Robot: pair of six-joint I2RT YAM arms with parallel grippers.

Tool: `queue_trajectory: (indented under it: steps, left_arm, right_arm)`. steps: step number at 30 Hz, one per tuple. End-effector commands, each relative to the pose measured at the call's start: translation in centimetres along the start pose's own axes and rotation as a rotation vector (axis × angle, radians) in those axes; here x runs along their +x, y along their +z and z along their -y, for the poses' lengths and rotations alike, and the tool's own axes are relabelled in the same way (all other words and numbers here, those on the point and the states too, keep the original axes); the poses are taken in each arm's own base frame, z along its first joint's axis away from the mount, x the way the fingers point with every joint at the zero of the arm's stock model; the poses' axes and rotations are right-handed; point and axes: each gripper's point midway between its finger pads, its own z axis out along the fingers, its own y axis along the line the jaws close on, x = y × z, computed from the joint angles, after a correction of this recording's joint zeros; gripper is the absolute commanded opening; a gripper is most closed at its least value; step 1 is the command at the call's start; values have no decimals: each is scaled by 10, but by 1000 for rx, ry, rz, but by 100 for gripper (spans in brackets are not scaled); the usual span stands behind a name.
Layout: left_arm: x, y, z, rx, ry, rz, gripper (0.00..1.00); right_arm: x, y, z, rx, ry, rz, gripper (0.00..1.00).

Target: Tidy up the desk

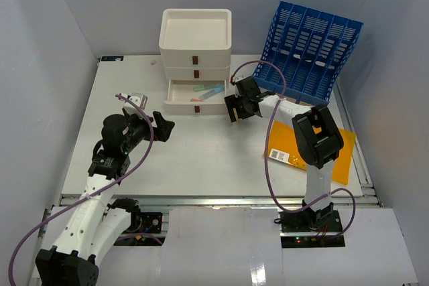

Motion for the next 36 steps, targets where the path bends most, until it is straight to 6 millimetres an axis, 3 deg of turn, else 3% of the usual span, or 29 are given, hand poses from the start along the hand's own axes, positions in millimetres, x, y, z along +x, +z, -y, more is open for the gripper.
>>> queue_trajectory:
  steps: [1,10,17,24,28,32,36]
  left_arm:
    - [0,1,0,6,1,-4,98]
    - [1,2,-1,5,1,-10,98]
    - [0,1,0,7,2,-6,98]
    - [-1,0,0,4,4,2,98]
    - [-2,-1,0,4,4,4,98]
    - [-3,-2,1,10,4,9,98]
    - [-3,-2,3,15,4,10,98]
  right_arm:
    - [-23,6,2,40,92,43,81]
    - [-1,21,10,88,99,-7,65]
    - [4,20,10,80,77,-5,40]
    - [6,14,13,64,47,1,23]
    - [-6,-3,20,67,-8,46,11]
    - [-43,-47,22,49,-177,193,8]
    - [-74,-91,-4,-107,-449,332,8]
